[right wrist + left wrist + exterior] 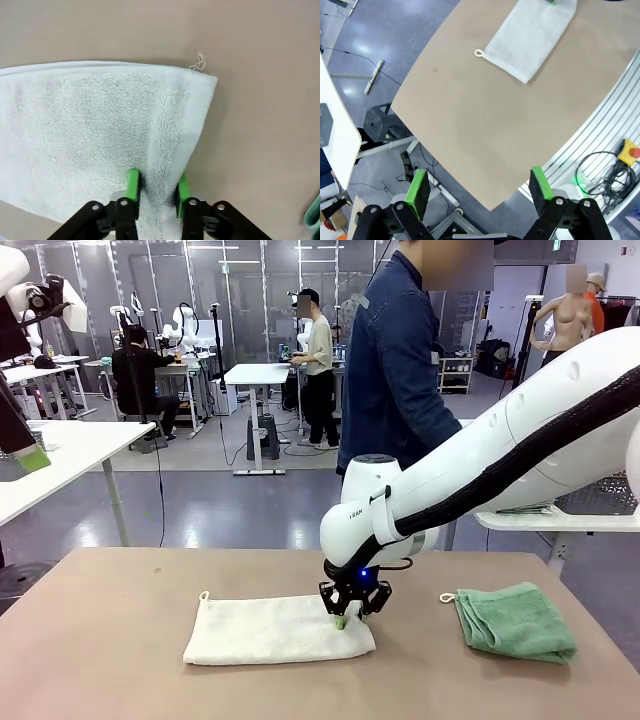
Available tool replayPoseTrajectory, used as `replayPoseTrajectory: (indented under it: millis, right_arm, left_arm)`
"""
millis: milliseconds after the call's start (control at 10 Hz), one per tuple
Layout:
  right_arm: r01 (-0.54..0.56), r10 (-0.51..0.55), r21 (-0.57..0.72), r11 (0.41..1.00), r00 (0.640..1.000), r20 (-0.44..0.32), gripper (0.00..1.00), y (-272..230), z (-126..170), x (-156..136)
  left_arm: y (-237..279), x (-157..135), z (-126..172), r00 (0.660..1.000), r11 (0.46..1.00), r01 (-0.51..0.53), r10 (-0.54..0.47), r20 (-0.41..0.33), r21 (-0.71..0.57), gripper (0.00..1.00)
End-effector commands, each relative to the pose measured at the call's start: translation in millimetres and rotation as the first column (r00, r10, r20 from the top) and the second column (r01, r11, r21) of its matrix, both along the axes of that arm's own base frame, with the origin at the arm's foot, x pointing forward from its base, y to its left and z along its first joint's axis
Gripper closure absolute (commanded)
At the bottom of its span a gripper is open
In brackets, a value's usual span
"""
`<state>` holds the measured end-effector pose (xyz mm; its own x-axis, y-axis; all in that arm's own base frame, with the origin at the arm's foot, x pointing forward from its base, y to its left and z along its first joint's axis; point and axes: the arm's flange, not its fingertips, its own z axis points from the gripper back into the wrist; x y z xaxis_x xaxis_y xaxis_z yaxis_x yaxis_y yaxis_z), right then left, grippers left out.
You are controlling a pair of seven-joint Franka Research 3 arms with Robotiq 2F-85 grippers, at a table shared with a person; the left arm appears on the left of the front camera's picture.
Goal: Fold the towels and place them in the basket.
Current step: When a person lays out a Towel with hook on the table, fold it in half twice.
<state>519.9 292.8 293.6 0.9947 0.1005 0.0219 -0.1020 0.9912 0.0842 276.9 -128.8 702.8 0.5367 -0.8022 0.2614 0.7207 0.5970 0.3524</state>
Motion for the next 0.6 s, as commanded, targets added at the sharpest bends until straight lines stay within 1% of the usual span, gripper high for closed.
replayPoseTrajectory:
  millis: [0, 300, 500]
  right_arm:
    - [0.045, -0.045, -0.014, 0.999, 0.999, -0.003, 1.0, 1, -15, -4]
    - [0.043, -0.043, -0.026, 0.999, 0.999, -0.002, 1.0, 3, -15, -7]
    - [0.04, -0.04, -0.056, 0.998, 0.999, -0.003, 1.0, -4, -6, -10]
  left_arm:
    - [1, 0, 1, 1.0, 1.0, -0.013, 0.013, 0.019, 0.01, 0.0]
    - [1, 0, 1, 1.0, 1.0, -0.013, 0.013, 0.019, 0.01, 0.0]
    - [1, 0, 1, 1.0, 1.0, -0.013, 0.013, 0.019, 0.01, 0.0]
